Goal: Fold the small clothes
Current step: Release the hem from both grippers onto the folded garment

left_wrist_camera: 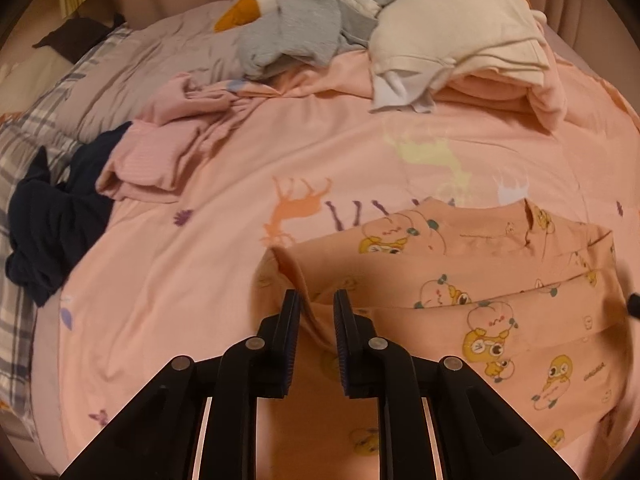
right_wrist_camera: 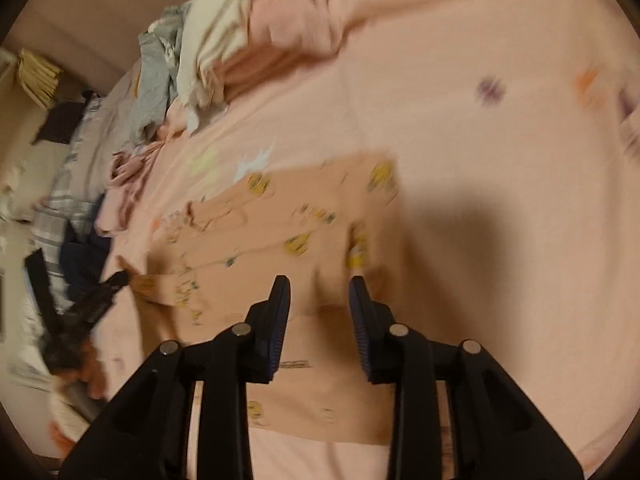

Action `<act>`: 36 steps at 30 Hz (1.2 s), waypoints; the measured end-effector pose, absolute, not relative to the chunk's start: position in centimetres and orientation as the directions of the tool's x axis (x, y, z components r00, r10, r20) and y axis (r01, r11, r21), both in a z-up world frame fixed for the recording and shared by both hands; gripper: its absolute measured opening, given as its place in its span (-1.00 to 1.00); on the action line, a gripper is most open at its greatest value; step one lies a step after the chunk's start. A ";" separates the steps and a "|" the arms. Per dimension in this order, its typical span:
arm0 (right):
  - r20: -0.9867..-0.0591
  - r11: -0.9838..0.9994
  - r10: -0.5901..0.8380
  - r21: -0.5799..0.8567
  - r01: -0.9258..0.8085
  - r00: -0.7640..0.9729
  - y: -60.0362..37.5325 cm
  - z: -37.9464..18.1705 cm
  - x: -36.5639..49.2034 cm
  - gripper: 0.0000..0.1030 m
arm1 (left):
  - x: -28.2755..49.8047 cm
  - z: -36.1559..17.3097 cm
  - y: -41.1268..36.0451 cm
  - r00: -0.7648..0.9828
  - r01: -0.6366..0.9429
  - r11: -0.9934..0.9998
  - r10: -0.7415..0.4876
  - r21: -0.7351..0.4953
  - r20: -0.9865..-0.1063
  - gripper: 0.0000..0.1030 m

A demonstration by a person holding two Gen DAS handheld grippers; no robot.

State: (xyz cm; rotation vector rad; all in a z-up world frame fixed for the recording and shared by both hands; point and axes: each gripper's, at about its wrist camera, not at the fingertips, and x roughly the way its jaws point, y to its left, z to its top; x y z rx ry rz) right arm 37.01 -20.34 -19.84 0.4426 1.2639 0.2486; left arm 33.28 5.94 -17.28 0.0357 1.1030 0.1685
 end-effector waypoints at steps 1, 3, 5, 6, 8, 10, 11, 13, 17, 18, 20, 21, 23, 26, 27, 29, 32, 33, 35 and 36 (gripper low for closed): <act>-0.871 0.892 0.410 0.445 0.082 0.270 -20.2 -20.7 37.3 -0.39 | 33.4 -17.5 5.8 0.435 -0.114 0.987 0.150 0.111 -0.888 -0.70; -0.867 0.880 0.428 0.464 0.099 0.255 -20.1 -21.6 37.5 -0.44 | 33.6 -17.7 5.7 0.426 -0.106 0.989 0.141 0.105 -0.894 -0.70; -0.839 0.861 0.455 0.500 0.093 0.298 -20.4 -21.6 37.6 -0.57 | 33.6 -17.7 5.7 0.432 -0.105 0.989 0.136 0.100 -0.892 -0.70; -0.828 0.857 0.456 0.507 0.089 0.326 -20.5 -21.5 37.7 -0.80 | 33.6 -17.7 5.8 0.437 -0.108 0.990 0.132 0.094 -0.890 -0.70; -0.808 0.853 0.448 0.514 0.088 0.382 -20.9 -21.0 37.5 -0.88 | 33.7 -17.8 6.1 0.437 -0.123 0.990 0.118 0.070 -0.892 -0.70; -0.772 0.827 0.461 0.553 0.104 0.438 -21.7 -20.5 37.3 -0.90 | 33.7 -17.9 6.4 0.441 -0.151 0.988 0.095 0.031 -0.892 -0.70; -0.755 0.812 0.474 0.574 0.108 0.454 -22.2 -20.1 37.3 -0.90 | 33.6 -17.7 6.4 0.457 -0.158 0.987 0.086 0.015 -0.886 -0.70; -0.720 0.785 0.479 0.607 0.123 0.501 -23.3 -19.2 37.3 -0.91 | 33.4 -17.3 6.2 0.486 -0.143 0.990 0.067 -0.003 -0.871 -0.70; -0.736 0.802 0.415 0.573 0.166 0.535 -24.5 -18.2 38.5 -0.96 | 33.9 -17.1 6.1 0.513 -0.150 0.988 0.043 -0.040 -0.858 -0.70; -0.742 0.806 0.403 0.566 0.177 0.536 -24.7 -18.2 38.9 -0.96 | 34.1 -17.3 6.3 0.512 -0.160 0.986 0.035 -0.055 -0.858 -0.70; -0.771 0.822 0.374 0.533 0.202 0.514 -24.9 -18.5 39.3 -0.95 | 34.7 -17.9 6.7 0.498 -0.183 0.980 0.020 -0.082 -0.867 -0.70; -0.783 0.828 0.382 0.526 0.195 0.492 -24.8 -18.6 39.3 -0.86 | 35.0 -18.3 7.1 0.492 -0.199 0.974 0.006 -0.106 -0.870 -0.70; -0.786 0.819 0.445 0.551 0.161 0.429 -24.7 -18.8 39.0 -0.86 | 35.2 -18.8 7.7 0.480 -0.223 0.965 -0.014 -0.137 -0.877 -0.70; -0.765 0.802 0.505 0.587 0.109 0.400 -24.1 -18.5 37.6 -0.84 | 36.4 -19.6 9.1 0.414 -0.290 0.925 -0.111 -0.247 -0.903 -0.66; -0.761 0.802 0.534 0.593 0.064 0.369 -23.2 -18.5 37.1 -0.83 | 37.0 -19.7 9.6 0.400 -0.312 0.893 -0.186 -0.325 -0.897 -0.58; -0.757 0.787 0.590 0.617 0.009 0.282 -21.2 -19.3 36.4 -0.83 | 37.9 -19.7 10.0 0.395 -0.325 0.831 -0.314 -0.451 -0.863 -0.44; -0.776 0.790 0.602 0.614 0.007 0.188 -18.1 -21.6 36.6 -0.83 | 38.2 -19.5 10.3 0.414 -0.368 0.797 -0.320 -0.479 -0.852 -0.43; -0.799 0.811 0.572 0.585 0.017 0.186 -17.4 -22.5 37.2 -0.83 | 38.2 -19.5 10.4 0.414 -0.381 0.795 -0.309 -0.472 -0.856 -0.43; -0.818 0.828 0.534 0.557 0.060 0.212 -16.9 -23.4 38.8 -0.86 | 38.0 -19.4 10.8 0.408 -0.384 0.791 -0.317 -0.476 -0.856 -0.43; -0.804 0.814 0.544 0.575 0.081 0.241 -17.0 -23.3 39.9 -0.86 | 37.7 -18.9 10.9 0.414 -0.360 0.790 -0.342 -0.497 -0.844 -0.43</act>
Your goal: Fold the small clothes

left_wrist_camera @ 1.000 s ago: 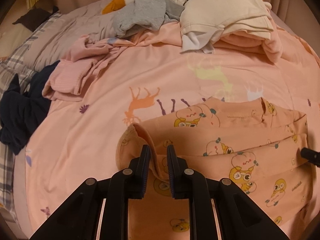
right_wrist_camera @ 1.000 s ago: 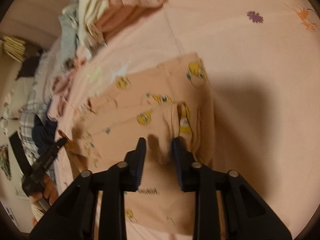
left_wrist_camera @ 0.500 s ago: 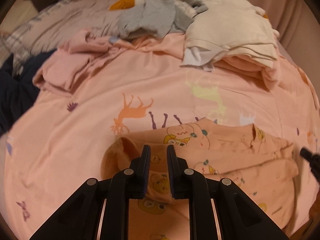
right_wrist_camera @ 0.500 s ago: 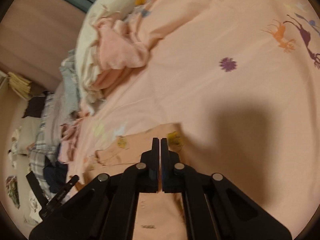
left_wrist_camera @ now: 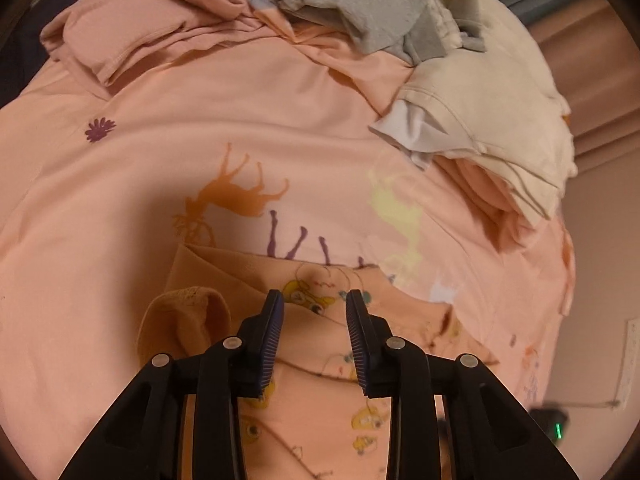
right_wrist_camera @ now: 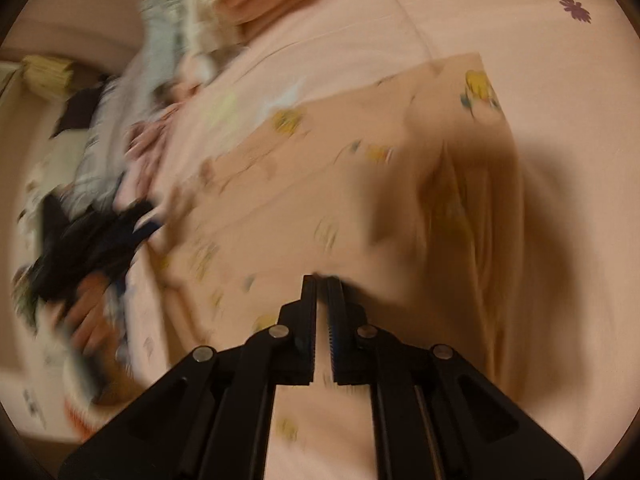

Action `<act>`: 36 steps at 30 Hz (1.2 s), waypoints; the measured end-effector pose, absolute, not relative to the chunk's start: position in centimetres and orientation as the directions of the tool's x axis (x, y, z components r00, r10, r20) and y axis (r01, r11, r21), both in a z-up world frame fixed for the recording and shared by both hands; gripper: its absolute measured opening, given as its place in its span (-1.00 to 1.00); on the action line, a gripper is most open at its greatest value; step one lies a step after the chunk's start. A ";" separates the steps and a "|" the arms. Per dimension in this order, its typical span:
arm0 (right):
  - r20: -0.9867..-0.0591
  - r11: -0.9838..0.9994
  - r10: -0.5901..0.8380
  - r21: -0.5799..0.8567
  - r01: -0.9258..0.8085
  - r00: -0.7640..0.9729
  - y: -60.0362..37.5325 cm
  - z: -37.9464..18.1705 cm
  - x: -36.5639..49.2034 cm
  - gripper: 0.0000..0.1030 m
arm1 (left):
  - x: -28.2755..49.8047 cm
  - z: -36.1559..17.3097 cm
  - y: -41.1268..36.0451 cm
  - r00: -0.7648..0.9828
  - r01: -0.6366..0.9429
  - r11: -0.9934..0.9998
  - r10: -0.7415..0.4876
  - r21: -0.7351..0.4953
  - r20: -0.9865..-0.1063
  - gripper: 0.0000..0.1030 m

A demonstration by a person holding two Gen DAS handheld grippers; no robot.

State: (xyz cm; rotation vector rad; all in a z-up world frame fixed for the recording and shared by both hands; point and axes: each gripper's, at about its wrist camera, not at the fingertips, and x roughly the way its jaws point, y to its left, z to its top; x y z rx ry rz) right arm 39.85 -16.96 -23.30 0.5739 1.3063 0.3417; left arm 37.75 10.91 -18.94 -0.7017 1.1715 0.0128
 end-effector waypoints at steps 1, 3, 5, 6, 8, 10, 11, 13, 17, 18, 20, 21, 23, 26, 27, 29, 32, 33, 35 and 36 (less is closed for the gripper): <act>-0.787 0.798 0.550 0.594 0.102 0.281 -17.2 -23.0 40.9 -0.86 | 37.3 -18.1 11.0 0.426 -0.320 0.795 -0.365 -0.515 -0.828 -0.43; -0.756 0.780 0.516 0.609 0.144 0.403 -18.1 -21.2 43.0 -0.85 | 35.9 -16.1 11.1 0.454 -0.254 0.826 -0.358 -0.503 -0.816 -0.43; -0.764 0.812 0.461 0.568 0.132 0.451 -18.5 -19.0 44.1 -0.84 | 34.2 -14.4 11.0 0.480 -0.193 0.865 -0.328 -0.462 -0.814 -0.33; -0.773 0.835 0.437 0.539 0.112 0.461 -18.4 -17.9 44.0 -0.83 | 33.0 -14.0 10.9 0.481 -0.157 0.884 -0.320 -0.440 -0.816 -0.23; -0.751 0.853 0.438 0.521 0.036 0.494 -18.3 -16.1 42.8 -0.81 | 31.6 -14.6 10.2 0.460 -0.102 0.904 -0.327 -0.415 -0.825 -0.22; -0.771 0.856 0.456 0.516 0.017 0.444 -17.6 -16.1 41.6 -0.74 | 31.4 -16.5 8.9 0.393 -0.079 0.923 -0.319 -0.377 -0.862 -0.22; -0.791 0.856 0.475 0.517 0.008 0.386 -17.1 -16.8 41.0 -0.73 | 31.5 -17.3 8.4 0.372 -0.080 0.924 -0.320 -0.373 -0.871 -0.22; -0.793 0.835 0.536 0.549 -0.044 0.288 -15.4 -18.4 39.8 -0.73 | 31.5 -19.8 7.6 0.311 -0.093 0.919 -0.339 -0.384 -0.888 -0.22; -0.837 0.871 0.489 0.481 -0.096 0.244 -12.3 -20.8 40.1 -0.74 | 34.1 -21.4 6.8 0.319 -0.169 0.916 -0.299 -0.364 -0.899 -0.22; -0.837 0.881 0.470 0.463 -0.095 0.281 -11.8 -21.1 41.0 -0.76 | 35.3 -20.5 6.8 0.369 -0.185 0.912 -0.281 -0.366 -0.886 -0.22; -0.863 0.914 0.383 0.406 -0.001 0.329 -12.9 -21.3 42.8 -0.74 | 37.2 -18.7 6.7 0.428 -0.195 0.928 -0.212 -0.318 -0.879 -0.22; -0.850 0.893 0.405 0.446 0.051 0.337 -14.1 -21.1 43.4 -0.73 | 38.3 -17.6 7.0 0.447 -0.221 0.934 -0.159 -0.280 -0.880 -0.22; -0.773 0.816 0.536 0.578 0.027 0.340 -16.0 -20.0 43.6 -0.70 | 38.8 -15.6 7.8 0.489 -0.241 0.932 -0.124 -0.270 -0.863 -0.22; -0.773 0.844 0.515 0.533 -0.060 0.371 -18.9 -17.8 42.3 -0.23 | 36.8 -13.5 9.4 0.544 -0.172 0.932 -0.180 -0.319 -0.819 -0.17; -0.782 0.860 0.487 0.507 -0.057 0.389 -20.0 -17.4 42.0 -0.12 | 36.0 -13.4 10.0 0.543 -0.171 0.930 -0.186 -0.324 -0.819 -0.03; -0.786 0.858 0.488 0.512 -0.044 0.378 -22.0 -17.5 41.5 -0.12 | 33.7 -14.2 11.4 0.533 -0.193 0.917 -0.202 -0.350 -0.822 0.09; -0.784 0.839 0.518 0.544 -0.025 0.343 -23.2 -19.1 41.8 -0.12 | 31.3 -16.1 12.7 0.510 -0.218 0.885 -0.257 -0.412 -0.821 0.09; -0.782 0.833 0.528 0.553 -0.024 0.332 -23.0 -19.7 41.8 -0.12 | 30.4 -16.7 13.0 0.504 -0.229 0.874 -0.270 -0.428 -0.820 0.09; -0.771 0.817 0.557 0.575 -0.038 0.308 -22.5 -20.6 41.9 -0.22 | 28.8 -17.8 13.2 0.497 -0.256 0.853 -0.288 -0.455 -0.819 0.09; -0.769 0.814 0.562 0.580 -0.037 0.305 -22.8 -20.6 41.6 -0.29 | 28.0 -18.4 13.4 0.495 -0.267 0.840 -0.301 -0.473 -0.815 0.09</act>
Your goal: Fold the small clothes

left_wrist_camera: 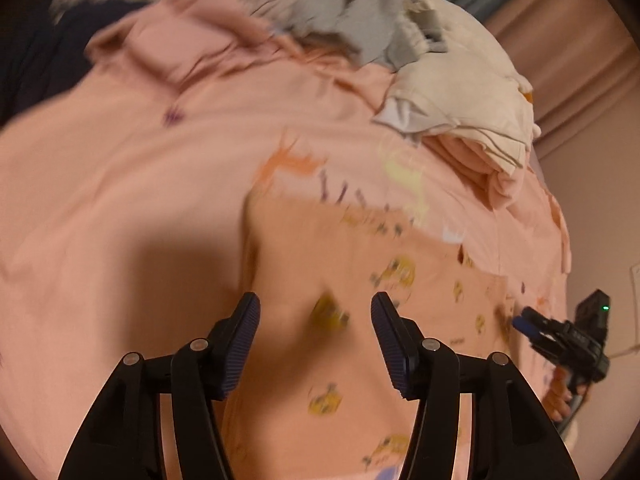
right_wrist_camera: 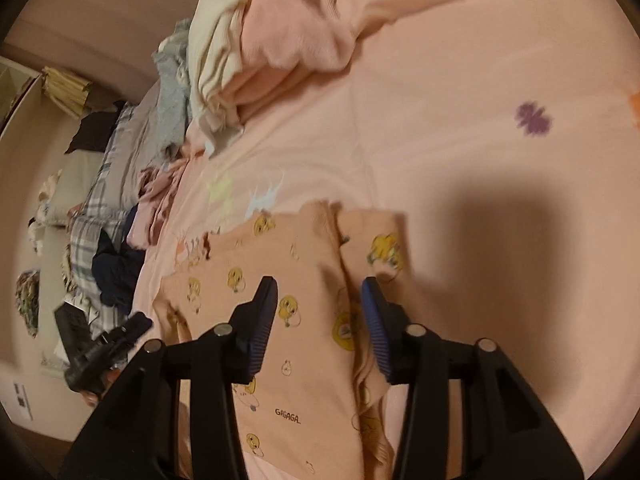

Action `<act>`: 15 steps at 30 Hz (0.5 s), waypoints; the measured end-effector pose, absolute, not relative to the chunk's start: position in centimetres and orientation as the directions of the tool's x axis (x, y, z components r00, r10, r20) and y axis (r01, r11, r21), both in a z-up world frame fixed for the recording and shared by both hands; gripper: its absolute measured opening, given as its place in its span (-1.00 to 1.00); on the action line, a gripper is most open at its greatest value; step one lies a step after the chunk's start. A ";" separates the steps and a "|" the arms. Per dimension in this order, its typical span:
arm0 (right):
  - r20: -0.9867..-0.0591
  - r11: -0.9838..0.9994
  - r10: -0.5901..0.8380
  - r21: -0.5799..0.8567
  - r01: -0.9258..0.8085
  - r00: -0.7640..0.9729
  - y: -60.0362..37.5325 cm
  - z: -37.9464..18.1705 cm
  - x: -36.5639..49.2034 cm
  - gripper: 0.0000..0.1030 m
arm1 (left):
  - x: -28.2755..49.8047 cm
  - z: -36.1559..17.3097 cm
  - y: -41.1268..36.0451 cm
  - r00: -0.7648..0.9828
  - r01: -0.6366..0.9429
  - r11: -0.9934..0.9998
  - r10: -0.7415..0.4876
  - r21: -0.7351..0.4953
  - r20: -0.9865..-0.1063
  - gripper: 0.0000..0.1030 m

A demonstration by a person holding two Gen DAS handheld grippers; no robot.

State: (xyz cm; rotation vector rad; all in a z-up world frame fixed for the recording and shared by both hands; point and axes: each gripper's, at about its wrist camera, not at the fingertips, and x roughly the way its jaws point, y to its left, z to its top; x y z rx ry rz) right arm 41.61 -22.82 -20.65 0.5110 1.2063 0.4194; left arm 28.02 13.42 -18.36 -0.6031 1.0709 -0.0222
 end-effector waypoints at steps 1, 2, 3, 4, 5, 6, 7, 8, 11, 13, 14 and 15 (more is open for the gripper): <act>-0.768 0.812 0.563 0.583 -0.031 0.305 -22.6 -21.0 41.7 -0.30 | 27.4 -18.9 13.6 0.485 -0.276 0.832 -0.312 -0.482 -0.817 0.09; -0.775 0.819 0.554 0.573 -0.031 0.302 -22.4 -21.2 41.9 -0.30 | 26.9 -19.2 13.7 0.479 -0.282 0.828 -0.316 -0.484 -0.819 0.09; -0.790 0.834 0.533 0.551 -0.028 0.303 -22.5 -21.2 41.9 -0.30 | 26.6 -19.4 13.9 0.474 -0.285 0.828 -0.315 -0.482 -0.822 0.09; -0.801 0.844 0.516 0.537 -0.018 0.302 -22.4 -21.7 42.2 -0.30 | 26.4 -19.5 14.0 0.470 -0.290 0.830 -0.310 -0.476 -0.827 0.09; -0.799 0.838 0.525 0.545 -0.013 0.294 -22.4 -21.9 42.3 -0.30 | 26.3 -19.7 14.1 0.465 -0.297 0.834 -0.299 -0.465 -0.833 0.09; -0.793 0.829 0.540 0.559 -0.015 0.281 -22.3 -22.3 42.6 -0.33 | 26.4 -19.8 14.2 0.462 -0.303 0.837 -0.289 -0.456 -0.838 0.09; -0.792 0.826 0.548 0.563 -0.025 0.269 -22.0 -22.7 42.7 -0.34 | 26.6 -19.9 14.3 0.457 -0.306 0.843 -0.277 -0.442 -0.845 0.09; -0.793 0.829 0.542 0.558 -0.022 0.278 -22.1 -22.7 42.7 -0.41 | 26.7 -19.9 14.3 0.454 -0.302 0.851 -0.267 -0.429 -0.850 0.09; -0.743 0.780 0.586 0.625 0.025 0.322 -22.7 -23.1 42.7 -0.57 | 26.8 -19.9 14.3 0.464 -0.297 0.859 -0.252 -0.417 -0.849 0.09; -0.708 0.749 0.611 0.661 0.030 0.354 -22.7 -23.2 42.5 -0.87 | 26.7 -20.1 14.5 0.468 -0.306 0.847 -0.264 -0.435 -0.843 0.09; -0.706 0.756 0.599 0.654 0.025 0.379 -22.6 -23.0 42.4 -0.93 | 26.6 -20.3 14.7 0.461 -0.321 0.833 -0.278 -0.451 -0.843 0.09; -0.720 0.777 0.561 0.628 0.040 0.410 -22.6 -22.7 42.2 -0.93 | 26.6 -20.5 14.8 0.456 -0.329 0.824 -0.289 -0.461 -0.842 0.09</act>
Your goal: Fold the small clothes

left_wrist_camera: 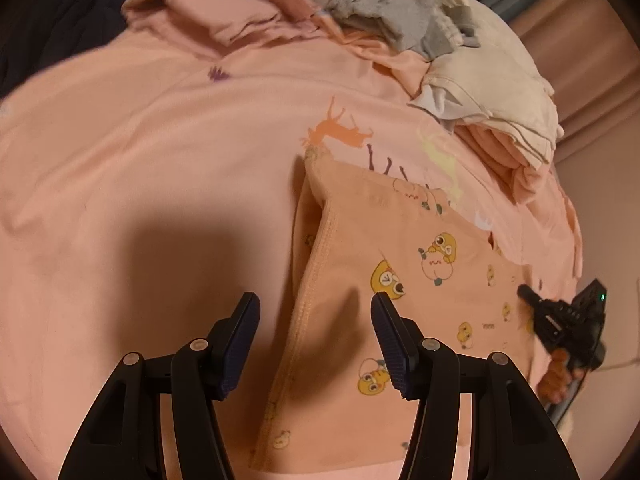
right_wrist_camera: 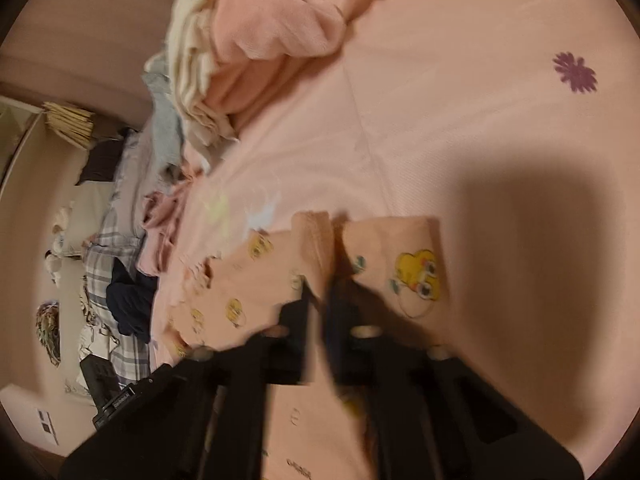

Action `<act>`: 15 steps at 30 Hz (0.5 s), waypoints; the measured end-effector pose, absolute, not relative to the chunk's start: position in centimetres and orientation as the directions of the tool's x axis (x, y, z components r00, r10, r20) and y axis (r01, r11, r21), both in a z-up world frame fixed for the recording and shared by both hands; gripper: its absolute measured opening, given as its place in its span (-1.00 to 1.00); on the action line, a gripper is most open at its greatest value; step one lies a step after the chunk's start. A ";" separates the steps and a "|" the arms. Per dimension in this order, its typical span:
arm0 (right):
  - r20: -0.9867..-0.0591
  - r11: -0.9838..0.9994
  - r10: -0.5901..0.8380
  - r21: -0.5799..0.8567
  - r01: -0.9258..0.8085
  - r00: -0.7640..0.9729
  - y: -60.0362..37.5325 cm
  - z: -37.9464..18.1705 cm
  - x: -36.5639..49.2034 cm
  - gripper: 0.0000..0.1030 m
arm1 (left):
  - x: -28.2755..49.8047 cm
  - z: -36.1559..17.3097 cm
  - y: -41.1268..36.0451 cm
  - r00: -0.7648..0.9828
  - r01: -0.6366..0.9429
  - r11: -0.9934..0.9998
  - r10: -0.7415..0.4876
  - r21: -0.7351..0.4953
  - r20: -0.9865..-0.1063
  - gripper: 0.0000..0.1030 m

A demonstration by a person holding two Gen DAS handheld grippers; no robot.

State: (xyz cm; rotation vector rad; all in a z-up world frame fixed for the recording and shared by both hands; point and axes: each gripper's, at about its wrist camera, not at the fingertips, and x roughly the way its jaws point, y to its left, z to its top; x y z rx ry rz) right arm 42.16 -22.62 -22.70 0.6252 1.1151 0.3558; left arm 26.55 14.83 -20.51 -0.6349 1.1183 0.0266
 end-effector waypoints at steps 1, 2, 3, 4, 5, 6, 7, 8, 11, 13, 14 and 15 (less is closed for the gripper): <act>-0.727 0.788 0.534 0.613 0.057 0.432 -22.8 -22.4 42.0 -0.93 | 26.6 -20.7 15.0 0.450 -0.334 0.818 -0.298 -0.468 -0.842 0.09; -0.704 0.767 0.548 0.638 0.063 0.452 -23.4 -22.1 41.8 -0.94 | 26.5 -20.7 15.0 0.446 -0.337 0.819 -0.295 -0.463 -0.845 0.09; -0.676 0.743 0.568 0.666 0.059 0.469 -24.0 -21.7 41.7 -0.94 | 26.4 -20.6 15.1 0.442 -0.341 0.827 -0.278 -0.447 -0.853 0.09; -0.671 0.742 0.566 0.668 0.058 0.480 -24.4 -21.3 41.6 -0.94 | 26.3 -20.4 15.1 0.446 -0.339 0.834 -0.264 -0.434 -0.855 0.09; -0.677 0.755 0.545 0.653 0.061 0.495 -25.0 -20.8 41.5 -0.94 | 26.1 -20.0 15.1 0.457 -0.331 0.843 -0.250 -0.425 -0.853 0.09; -0.683 0.763 0.526 0.642 0.073 0.507 -25.5 -20.7 41.4 -0.94 | 26.0 -19.6 15.1 0.467 -0.323 0.850 -0.241 -0.417 -0.851 0.09; -0.690 0.767 0.514 0.635 0.087 0.509 -25.8 -20.7 41.4 -0.94 | 25.9 -19.4 15.0 0.470 -0.316 0.855 -0.236 -0.412 -0.850 0.09; -0.698 0.766 0.504 0.633 0.111 0.509 -26.4 -20.9 41.4 -0.94 | 25.9 -19.1 14.9 0.475 -0.311 0.857 -0.235 -0.411 -0.848 0.09; -0.717 0.763 0.549 0.640 0.092 0.430 -26.5 -22.3 42.0 -0.93 | 26.0 -18.7 14.9 0.484 -0.309 0.850 -0.246 -0.427 -0.840 0.09; -0.787 0.820 0.466 0.556 0.138 0.404 -26.3 -22.8 42.0 -0.92 | 26.3 -18.8 14.7 0.478 -0.314 0.850 -0.244 -0.423 -0.844 0.09; -0.778 0.810 0.471 0.568 0.146 0.415 -26.4 -22.5 41.9 -0.89 | 26.4 -18.8 14.5 0.475 -0.315 0.852 -0.241 -0.419 -0.847 0.09; -0.779 0.813 0.458 0.562 0.152 0.429 -26.4 -21.8 41.7 -0.87 | 26.4 -18.7 14.3 0.478 -0.310 0.854 -0.239 -0.417 -0.845 0.09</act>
